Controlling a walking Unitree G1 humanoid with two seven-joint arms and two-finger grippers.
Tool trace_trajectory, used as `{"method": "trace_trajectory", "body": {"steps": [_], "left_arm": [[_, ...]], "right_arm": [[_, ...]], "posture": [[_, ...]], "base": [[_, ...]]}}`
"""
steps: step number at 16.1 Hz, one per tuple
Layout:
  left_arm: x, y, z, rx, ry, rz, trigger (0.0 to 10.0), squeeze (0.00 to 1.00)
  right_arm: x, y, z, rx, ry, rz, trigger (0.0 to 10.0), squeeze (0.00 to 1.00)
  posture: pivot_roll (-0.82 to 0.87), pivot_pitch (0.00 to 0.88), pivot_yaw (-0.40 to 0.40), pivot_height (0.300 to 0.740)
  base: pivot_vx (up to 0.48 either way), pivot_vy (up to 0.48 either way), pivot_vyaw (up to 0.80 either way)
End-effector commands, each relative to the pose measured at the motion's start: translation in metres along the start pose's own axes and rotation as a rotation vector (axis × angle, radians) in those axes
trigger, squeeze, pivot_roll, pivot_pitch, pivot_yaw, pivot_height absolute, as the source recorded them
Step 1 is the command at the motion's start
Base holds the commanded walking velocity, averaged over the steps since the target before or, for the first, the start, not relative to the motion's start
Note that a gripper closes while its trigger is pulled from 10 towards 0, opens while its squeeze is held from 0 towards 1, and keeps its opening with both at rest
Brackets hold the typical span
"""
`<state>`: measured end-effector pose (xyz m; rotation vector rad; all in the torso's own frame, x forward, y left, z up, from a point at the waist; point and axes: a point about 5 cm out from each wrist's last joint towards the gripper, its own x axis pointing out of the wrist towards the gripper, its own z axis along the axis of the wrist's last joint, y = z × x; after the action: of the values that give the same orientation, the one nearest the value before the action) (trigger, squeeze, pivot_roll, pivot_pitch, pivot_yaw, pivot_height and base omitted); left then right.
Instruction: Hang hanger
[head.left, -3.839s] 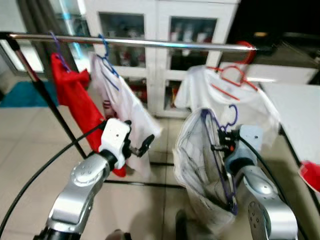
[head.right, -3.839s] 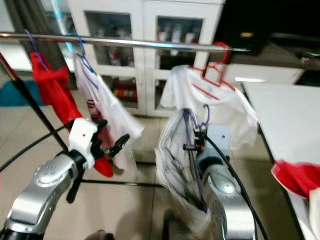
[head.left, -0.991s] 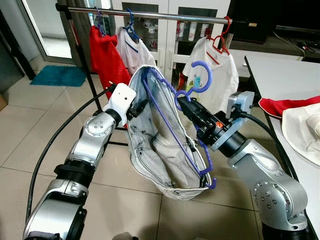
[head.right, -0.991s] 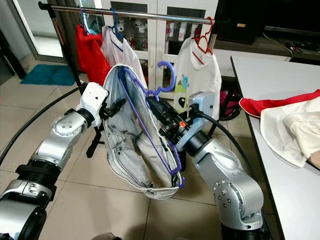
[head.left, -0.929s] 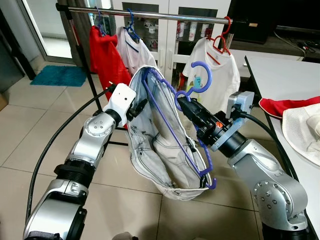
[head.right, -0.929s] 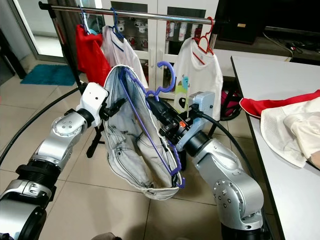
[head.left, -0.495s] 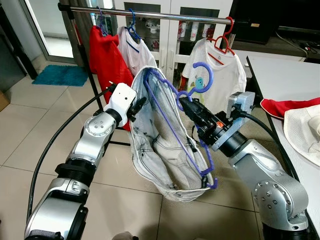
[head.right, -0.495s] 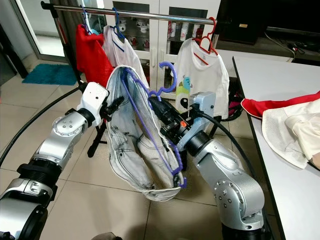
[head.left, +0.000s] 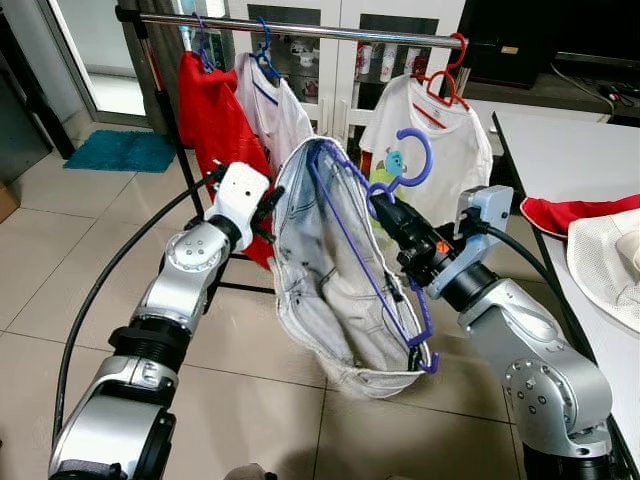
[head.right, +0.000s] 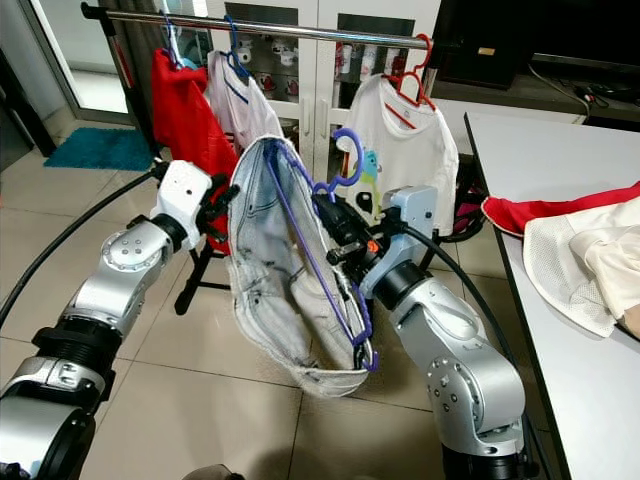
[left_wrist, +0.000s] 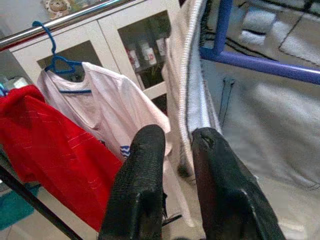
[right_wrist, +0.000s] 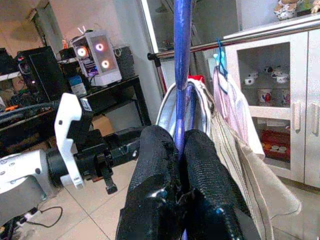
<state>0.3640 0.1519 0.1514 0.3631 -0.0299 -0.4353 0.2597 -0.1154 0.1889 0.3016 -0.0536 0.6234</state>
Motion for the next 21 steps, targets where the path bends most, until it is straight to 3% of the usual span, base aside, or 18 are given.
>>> {"method": "trace_trajectory", "body": {"steps": [1, 7, 8, 9, 10, 14, 15, 16, 18, 19, 20, 21], "left_arm": [[-0.002, 0.005, -0.002, 0.002, 0.007, 0.016, 0.0, 0.0], [-0.002, 0.006, -0.001, -0.012, -0.006, 0.003, 0.0, 0.0], [-0.001, 0.006, -0.001, -0.012, -0.004, 0.01, 1.9, 0.0], [-0.001, 0.006, -0.001, -0.03, -0.011, 0.001, 10.0, 0.0], [-0.001, 0.006, 0.001, -0.042, -0.03, -0.003, 10.0, 1.0], [0.003, 0.004, 0.001, -0.024, -0.015, -0.015, 10.0, 1.0], [0.005, 0.002, -0.001, -0.023, 0.002, -0.028, 10.0, 0.63], [0.006, 0.0, -0.002, -0.021, 0.016, -0.038, 10.0, 0.0], [0.008, -0.005, -0.008, -0.024, 0.05, -0.059, 10.0, 0.0], [0.008, -0.005, -0.008, -0.032, 0.047, -0.066, 3.5, 0.0], [0.009, -0.006, -0.008, -0.041, 0.041, -0.079, 0.0, 0.0], [0.009, -0.006, -0.007, -0.04, 0.038, -0.082, 0.0, 0.0]], "right_arm": [[0.001, 0.008, 0.013, -0.01, -0.075, 0.057, 0.0, 0.0], [0.0, 0.011, 0.017, -0.013, -0.106, 0.098, 0.0, 0.0], [0.0, 0.011, 0.017, -0.012, -0.109, 0.101, 0.0, 0.0], [0.0, 0.012, 0.018, -0.01, -0.115, 0.106, 0.0, 0.0], [0.0, 0.012, 0.018, -0.007, -0.119, 0.116, 0.0, 0.0], [-0.001, 0.016, 0.02, -0.002, -0.12, 0.161, 0.0, 0.0], [-0.001, 0.016, 0.02, -0.001, -0.121, 0.172, 0.0, 0.0], [-0.001, 0.017, 0.021, -0.001, -0.122, 0.177, 0.0, 0.0], [-0.001, 0.016, 0.021, -0.002, -0.124, 0.185, 0.0, 0.0], [-0.001, 0.017, 0.021, -0.003, -0.125, 0.186, 0.0, 0.0], [0.0, 0.018, 0.022, -0.004, -0.128, 0.188, 0.0, 0.0], [0.0, 0.018, 0.022, -0.006, -0.13, 0.189, 0.0, 0.0]], "posture": [[-0.13, 0.0, 0.011, 0.74], [-0.13, 0.0, 0.008, 0.74], [-0.13, 0.0, 0.009, 0.74], [-0.13, 0.0, 0.009, 0.74], [-0.13, 0.0, 0.011, 0.74], [-0.13, 0.0, 0.013, 0.74], [-0.13, 0.0, 0.012, 0.74], [-0.13, 0.0, 0.012, 0.74], [-0.14, 0.0, 0.013, 0.74], [-0.14, 0.0, 0.013, 0.74], [-0.14, 0.0, 0.016, 0.74], [-0.14, 0.0, 0.02, 0.74]], "base": [[0.0, 0.0, 0.0], [0.0, 0.0, 0.0], [0.0, 0.0, 0.0], [0.0, 0.0, 0.0], [0.0, 0.0, 0.0], [0.0, 0.0, 0.0], [0.0, 0.0, 0.0], [0.0, 0.0, 0.0], [0.0, 0.0, 0.0], [0.0, 0.0, 0.0], [0.0, 0.0, 0.0], [0.0, 0.0, 0.0]]}}
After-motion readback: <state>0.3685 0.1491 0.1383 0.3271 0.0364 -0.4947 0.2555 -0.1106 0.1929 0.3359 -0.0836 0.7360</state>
